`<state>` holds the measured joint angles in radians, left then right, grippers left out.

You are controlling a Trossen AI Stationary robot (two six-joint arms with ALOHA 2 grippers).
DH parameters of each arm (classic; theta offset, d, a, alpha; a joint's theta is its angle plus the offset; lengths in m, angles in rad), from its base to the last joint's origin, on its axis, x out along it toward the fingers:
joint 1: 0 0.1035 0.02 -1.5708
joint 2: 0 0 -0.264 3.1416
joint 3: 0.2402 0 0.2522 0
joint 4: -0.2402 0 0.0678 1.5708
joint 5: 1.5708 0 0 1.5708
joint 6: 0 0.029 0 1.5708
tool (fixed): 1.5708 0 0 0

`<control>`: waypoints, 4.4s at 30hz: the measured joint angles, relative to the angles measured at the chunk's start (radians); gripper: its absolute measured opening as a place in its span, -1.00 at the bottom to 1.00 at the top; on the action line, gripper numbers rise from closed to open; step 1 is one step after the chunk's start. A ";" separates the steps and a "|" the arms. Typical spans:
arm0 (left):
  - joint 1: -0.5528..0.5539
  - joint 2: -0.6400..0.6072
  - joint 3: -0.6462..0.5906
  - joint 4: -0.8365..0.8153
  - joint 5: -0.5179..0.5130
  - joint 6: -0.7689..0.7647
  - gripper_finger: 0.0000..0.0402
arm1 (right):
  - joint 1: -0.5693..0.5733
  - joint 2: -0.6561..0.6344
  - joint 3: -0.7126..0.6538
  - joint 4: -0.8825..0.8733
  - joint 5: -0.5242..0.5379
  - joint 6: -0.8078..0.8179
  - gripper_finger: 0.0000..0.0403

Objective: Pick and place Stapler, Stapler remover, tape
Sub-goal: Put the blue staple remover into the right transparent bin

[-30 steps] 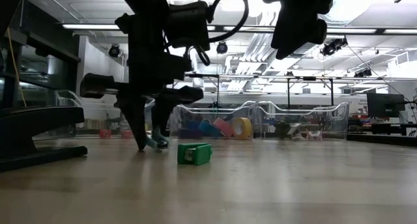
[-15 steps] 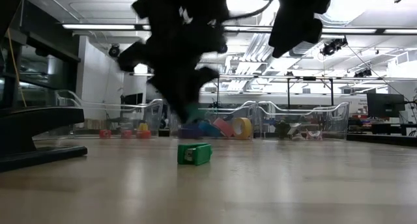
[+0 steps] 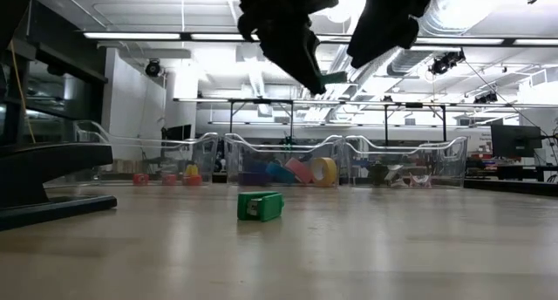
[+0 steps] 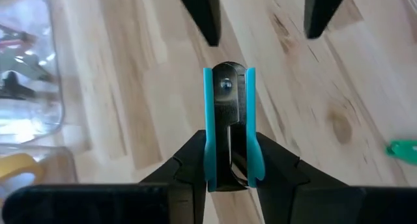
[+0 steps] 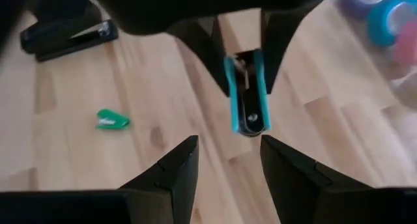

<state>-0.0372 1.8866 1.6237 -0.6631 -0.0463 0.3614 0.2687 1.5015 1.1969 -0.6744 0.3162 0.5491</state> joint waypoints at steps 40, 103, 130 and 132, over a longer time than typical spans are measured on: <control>0.005 -0.080 0.008 0.242 -0.011 -0.053 -0.56 | 0.085 -0.260 -0.002 -0.058 0.259 -0.201 0.34; 0.004 -0.078 0.008 0.315 0.066 -0.076 -0.41 | 0.038 -0.224 0.000 -0.032 0.096 -0.314 -0.58; 0.048 -0.091 0.008 0.082 -0.220 -0.104 -0.08 | -0.252 -0.226 -0.002 -0.335 -0.007 -0.261 -0.58; 0.078 -0.096 0.009 0.045 -0.189 -0.153 -0.07 | -0.308 -0.226 -0.002 -0.356 0.016 -0.254 -0.58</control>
<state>0.0406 1.7908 1.6325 -0.6183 -0.2357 0.2084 -0.0396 1.2755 1.1950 -1.0301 0.3318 0.2948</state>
